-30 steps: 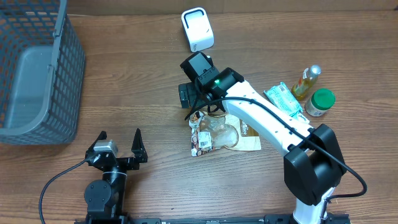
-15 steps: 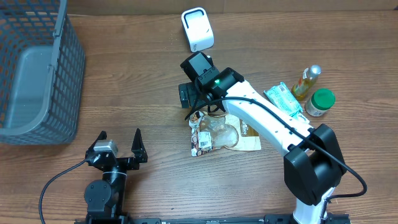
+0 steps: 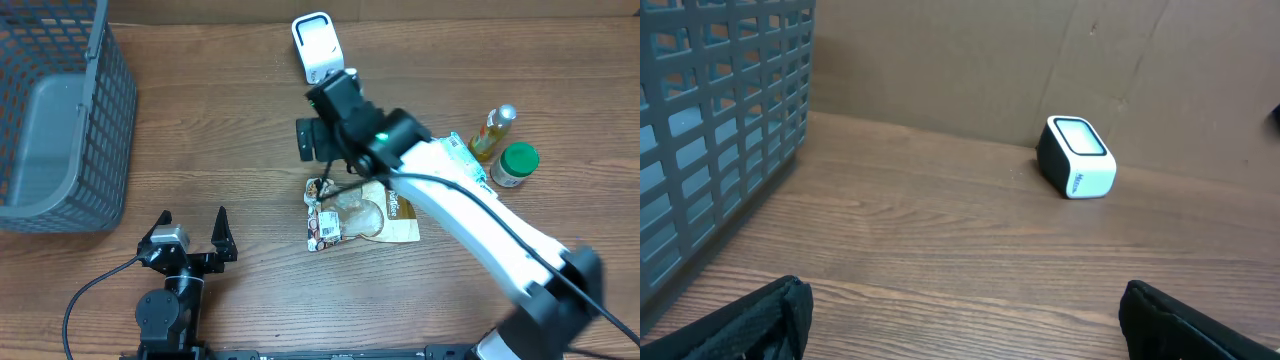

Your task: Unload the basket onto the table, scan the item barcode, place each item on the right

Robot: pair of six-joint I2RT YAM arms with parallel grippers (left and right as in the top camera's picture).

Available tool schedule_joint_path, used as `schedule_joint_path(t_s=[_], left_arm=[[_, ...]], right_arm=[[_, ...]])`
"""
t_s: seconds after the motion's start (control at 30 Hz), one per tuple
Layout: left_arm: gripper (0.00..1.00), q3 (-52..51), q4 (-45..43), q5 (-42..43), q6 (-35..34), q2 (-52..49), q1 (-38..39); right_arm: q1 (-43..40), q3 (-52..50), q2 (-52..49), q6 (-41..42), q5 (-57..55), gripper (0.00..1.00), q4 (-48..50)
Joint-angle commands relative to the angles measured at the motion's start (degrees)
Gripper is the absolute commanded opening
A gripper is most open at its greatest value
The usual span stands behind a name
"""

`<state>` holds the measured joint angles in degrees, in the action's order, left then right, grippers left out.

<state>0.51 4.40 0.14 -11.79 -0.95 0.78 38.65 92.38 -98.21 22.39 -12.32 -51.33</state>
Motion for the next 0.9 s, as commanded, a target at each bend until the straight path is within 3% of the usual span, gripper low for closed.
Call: schedule_joint_path(t_s=[0.0,0.2,0.53,0.87], left_arm=[[1.00,-0.2,0.0,-0.5,1.1,0.7,0.4],[1.00,-0.2,0.0,-0.5,1.1,0.7,0.4],[1.00,-0.2,0.0,-0.5,1.1,0.7,0.4],[1.00,-0.2,0.0,-0.5,1.1,0.7,0.4]], right_arm=[[-0.2,1.0,6.6,-0.4,-1.8,1.00,0.0],[-0.4,1.0,15.4,-0.4,-7.4,1.00,-0.3],[-9.4,-0.5,28.0,-0.3,-2.9,1.00,-3.4],[-19.6,-15.1,46.2,-0.1,-0.8,1.00,-1.5]])
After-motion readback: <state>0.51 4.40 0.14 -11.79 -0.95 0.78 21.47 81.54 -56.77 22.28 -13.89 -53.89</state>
